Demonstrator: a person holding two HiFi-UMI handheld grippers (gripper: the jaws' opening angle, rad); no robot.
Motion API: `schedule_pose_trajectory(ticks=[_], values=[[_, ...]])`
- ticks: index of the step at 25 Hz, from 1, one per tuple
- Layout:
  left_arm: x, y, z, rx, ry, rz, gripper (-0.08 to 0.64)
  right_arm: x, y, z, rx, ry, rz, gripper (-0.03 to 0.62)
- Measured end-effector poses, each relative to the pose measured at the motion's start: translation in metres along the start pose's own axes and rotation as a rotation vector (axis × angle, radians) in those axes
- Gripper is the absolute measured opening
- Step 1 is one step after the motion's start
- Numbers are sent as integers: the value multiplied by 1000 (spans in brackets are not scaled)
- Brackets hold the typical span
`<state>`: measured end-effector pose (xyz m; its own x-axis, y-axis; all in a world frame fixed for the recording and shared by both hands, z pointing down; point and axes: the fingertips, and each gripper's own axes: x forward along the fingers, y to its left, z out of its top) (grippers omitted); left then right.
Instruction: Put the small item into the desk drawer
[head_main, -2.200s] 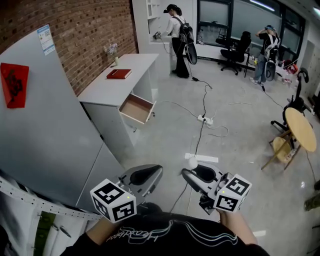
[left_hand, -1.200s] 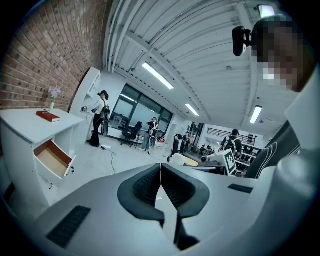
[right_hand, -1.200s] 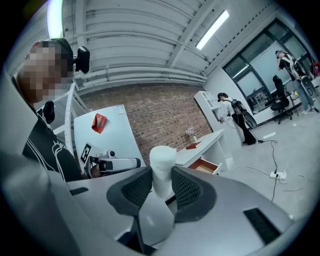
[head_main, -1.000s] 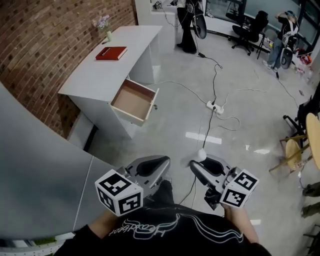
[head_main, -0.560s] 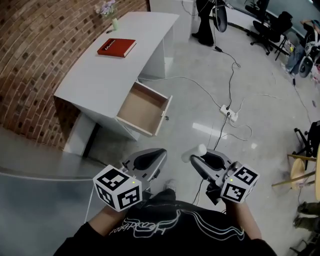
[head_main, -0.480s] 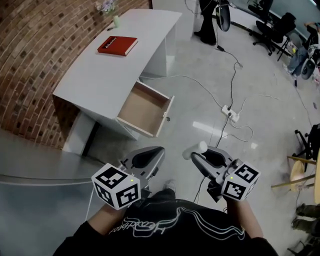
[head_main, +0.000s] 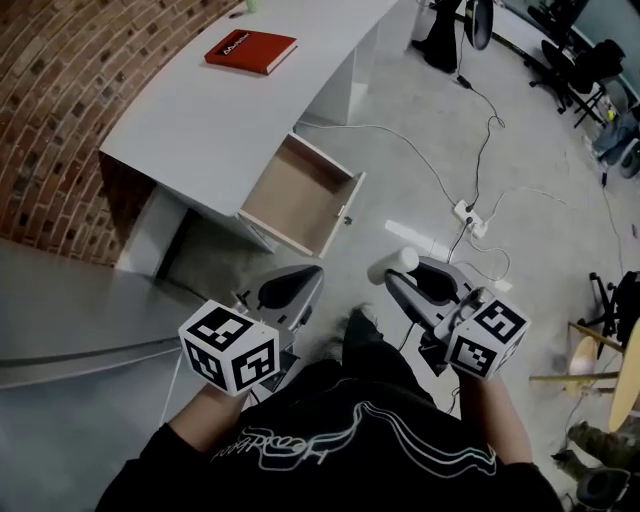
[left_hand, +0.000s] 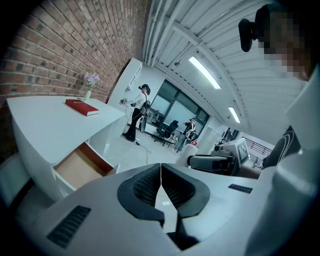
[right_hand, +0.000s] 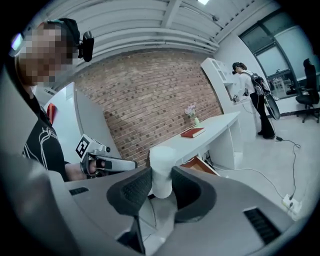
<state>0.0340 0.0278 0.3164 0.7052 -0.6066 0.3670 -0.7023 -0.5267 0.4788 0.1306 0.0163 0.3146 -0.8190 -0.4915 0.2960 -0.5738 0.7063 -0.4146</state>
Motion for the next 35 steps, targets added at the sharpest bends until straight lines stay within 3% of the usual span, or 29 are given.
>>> schedule_pose_trajectory(ticks=[11,24,35], values=[[21,63,9,-62,-24,115,23,90,-57,6,-7,141,57,130],[71,153,30,-187,-56,254,23,225,-136,9,-145,354,182,130],[91,225,12,-301,-72,347,23,330,-181,-36,-200,528,257,132]])
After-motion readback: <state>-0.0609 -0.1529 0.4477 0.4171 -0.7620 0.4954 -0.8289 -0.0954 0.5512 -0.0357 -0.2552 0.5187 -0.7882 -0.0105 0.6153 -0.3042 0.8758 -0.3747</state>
